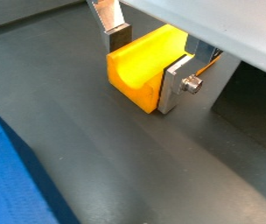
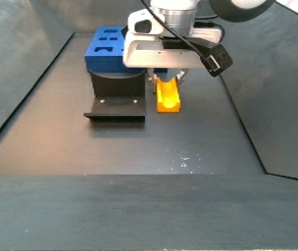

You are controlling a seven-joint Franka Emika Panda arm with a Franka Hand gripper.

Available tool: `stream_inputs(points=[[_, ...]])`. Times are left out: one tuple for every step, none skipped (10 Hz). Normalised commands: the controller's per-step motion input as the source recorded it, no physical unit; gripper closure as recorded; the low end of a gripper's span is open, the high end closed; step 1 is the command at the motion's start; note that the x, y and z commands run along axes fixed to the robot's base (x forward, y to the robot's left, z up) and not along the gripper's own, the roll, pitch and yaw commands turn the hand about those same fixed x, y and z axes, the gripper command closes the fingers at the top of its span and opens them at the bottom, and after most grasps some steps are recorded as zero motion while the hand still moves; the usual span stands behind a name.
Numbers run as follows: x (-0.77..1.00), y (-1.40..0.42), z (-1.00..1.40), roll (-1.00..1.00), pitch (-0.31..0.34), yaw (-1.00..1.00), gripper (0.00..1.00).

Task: Pick up the arch object. Move up. Place the arch object on the fixture. Regrasp the arch object. Move to above the board. Insert the arch object.
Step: Move up, then place the arch object on the fixture.

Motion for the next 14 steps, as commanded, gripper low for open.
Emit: stream_inputs(points=[[-0.05,-0.02,0.78,0.00,0.017,-0.01,1.00],[-0.05,-0.02,0.69,0.00,0.009,-0.01,1.00],[-0.05,-0.01,0.61,0.00,0.007,-0.01,1.00],[-0.03,-0.01,0.45,0.00,0.016,-0.01,1.00],[-0.02,0.00,0.33,0.00,0.030,-0.01,1.00],[0.00,0.00,1.00,0.00,0.000,0.00,1.00],[0.01,0.00,1.00,0.00,-0.013,0.00,1.00],[0.00,0.00,1.00,0.00,0.014,0.00,1.00],[-0.01,0.00,1.00,0.00,0.018,0.00,1.00],[-0.01,0.00,1.00,0.01,0.021,-0.01,1.00],[-0.01,0.00,1.00,0.01,0.022,-0.01,1.00],[-0.02,0.01,1.00,0.01,0.024,-0.01,1.00],[-0.02,0.01,1.00,0.01,0.025,-0.01,1.00],[-0.02,0.01,1.00,0.01,0.028,-0.01,1.00]])
